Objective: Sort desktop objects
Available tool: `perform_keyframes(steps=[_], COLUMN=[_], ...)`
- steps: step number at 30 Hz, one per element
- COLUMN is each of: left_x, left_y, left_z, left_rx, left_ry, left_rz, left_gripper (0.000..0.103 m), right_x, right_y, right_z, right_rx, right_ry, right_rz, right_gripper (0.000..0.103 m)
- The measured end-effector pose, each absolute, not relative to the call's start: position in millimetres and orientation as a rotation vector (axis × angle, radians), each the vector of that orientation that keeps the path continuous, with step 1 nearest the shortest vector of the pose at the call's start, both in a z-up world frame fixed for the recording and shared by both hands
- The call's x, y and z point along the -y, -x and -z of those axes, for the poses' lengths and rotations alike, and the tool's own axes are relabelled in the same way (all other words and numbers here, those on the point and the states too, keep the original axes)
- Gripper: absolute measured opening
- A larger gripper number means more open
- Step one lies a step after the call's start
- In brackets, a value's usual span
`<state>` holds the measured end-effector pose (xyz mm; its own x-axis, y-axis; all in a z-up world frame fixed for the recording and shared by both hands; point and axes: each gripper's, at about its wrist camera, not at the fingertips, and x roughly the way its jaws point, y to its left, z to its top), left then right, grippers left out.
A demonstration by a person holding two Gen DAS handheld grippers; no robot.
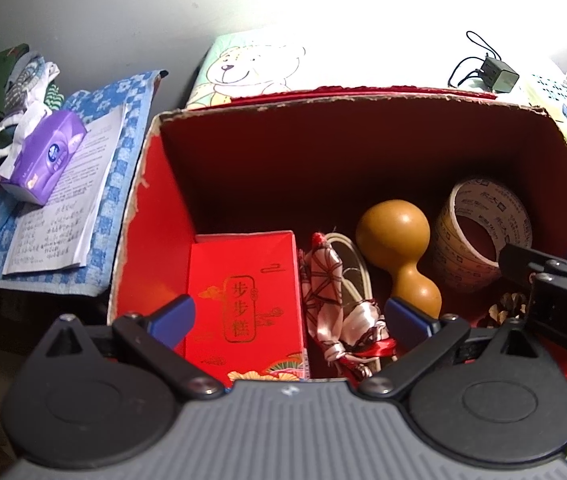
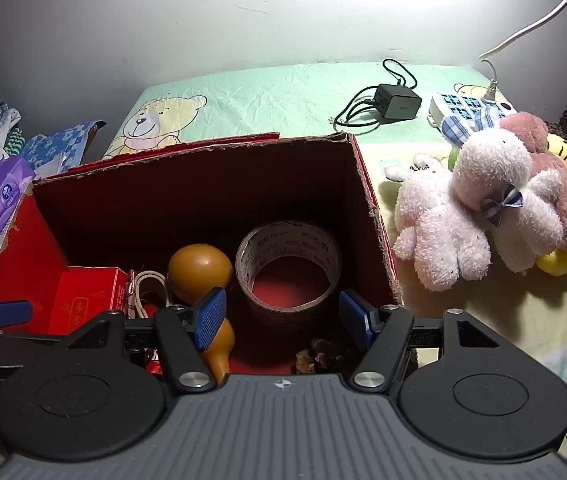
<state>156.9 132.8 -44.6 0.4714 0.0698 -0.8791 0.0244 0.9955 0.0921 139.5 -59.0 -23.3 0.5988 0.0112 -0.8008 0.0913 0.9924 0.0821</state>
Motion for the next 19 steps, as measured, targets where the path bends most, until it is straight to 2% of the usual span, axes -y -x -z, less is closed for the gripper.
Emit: perform_keyframes(steps=[19], left_x=[-140.3], left_y=[-158.1], left_z=[43.8], left_rx=[-1.072], left_ry=[-0.061], left_rz=[-0.023], left_gripper=[0.098], right_x=[58.0], right_y=[-138.7], right_z=[24.0], right_rx=[-0.920], right_ry=[-0.130], right_rz=[0.039], right_gripper=[0.066])
